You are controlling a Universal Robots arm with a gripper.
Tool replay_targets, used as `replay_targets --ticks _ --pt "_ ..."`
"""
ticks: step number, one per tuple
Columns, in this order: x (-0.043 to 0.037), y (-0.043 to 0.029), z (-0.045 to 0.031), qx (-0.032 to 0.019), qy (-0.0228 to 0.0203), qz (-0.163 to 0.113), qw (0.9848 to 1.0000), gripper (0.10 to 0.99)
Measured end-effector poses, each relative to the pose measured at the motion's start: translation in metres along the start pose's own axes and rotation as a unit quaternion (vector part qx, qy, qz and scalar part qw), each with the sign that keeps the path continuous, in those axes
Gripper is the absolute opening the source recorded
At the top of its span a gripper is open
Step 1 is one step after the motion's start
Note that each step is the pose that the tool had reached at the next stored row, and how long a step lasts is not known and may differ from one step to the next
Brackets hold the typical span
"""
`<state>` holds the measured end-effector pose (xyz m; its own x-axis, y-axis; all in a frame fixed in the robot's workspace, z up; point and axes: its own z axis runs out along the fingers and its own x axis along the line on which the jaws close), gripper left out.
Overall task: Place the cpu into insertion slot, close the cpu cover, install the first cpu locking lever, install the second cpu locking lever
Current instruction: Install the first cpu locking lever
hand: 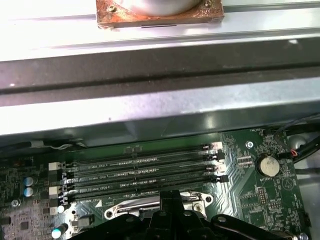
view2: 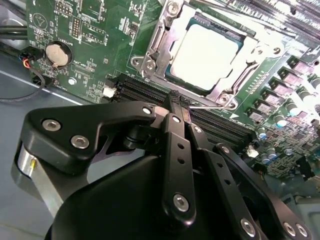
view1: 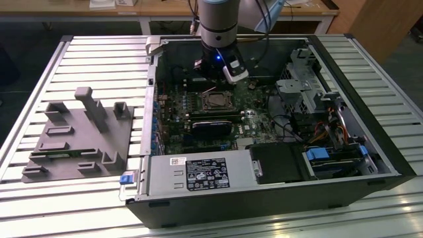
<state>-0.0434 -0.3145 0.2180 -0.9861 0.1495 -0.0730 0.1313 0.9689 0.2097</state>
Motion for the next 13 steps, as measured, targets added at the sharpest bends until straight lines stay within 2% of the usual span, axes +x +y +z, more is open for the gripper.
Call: replay_targets --ticks 2,3,7,8,13 --pt "0.0002 0.0009 0.0008 -0.0001 -0.0004 0.0 1.0 0.106" --pt "0.0003 0.0009 0.0012 -0.0003 -0.0019 0.0 1.0 0.106" --pt "0.0015 0.0004 0.0041 -0.0022 -0.0147 -0.003 0.9999 0.106" --pt "0.0019 0.0002 0.005 -0.0026 -0.0167 -0.003 0.9999 0.106" --pt "0.0037 0.001 0.0096 -0.0003 -0.0189 -0.004 0.9998 0.106"
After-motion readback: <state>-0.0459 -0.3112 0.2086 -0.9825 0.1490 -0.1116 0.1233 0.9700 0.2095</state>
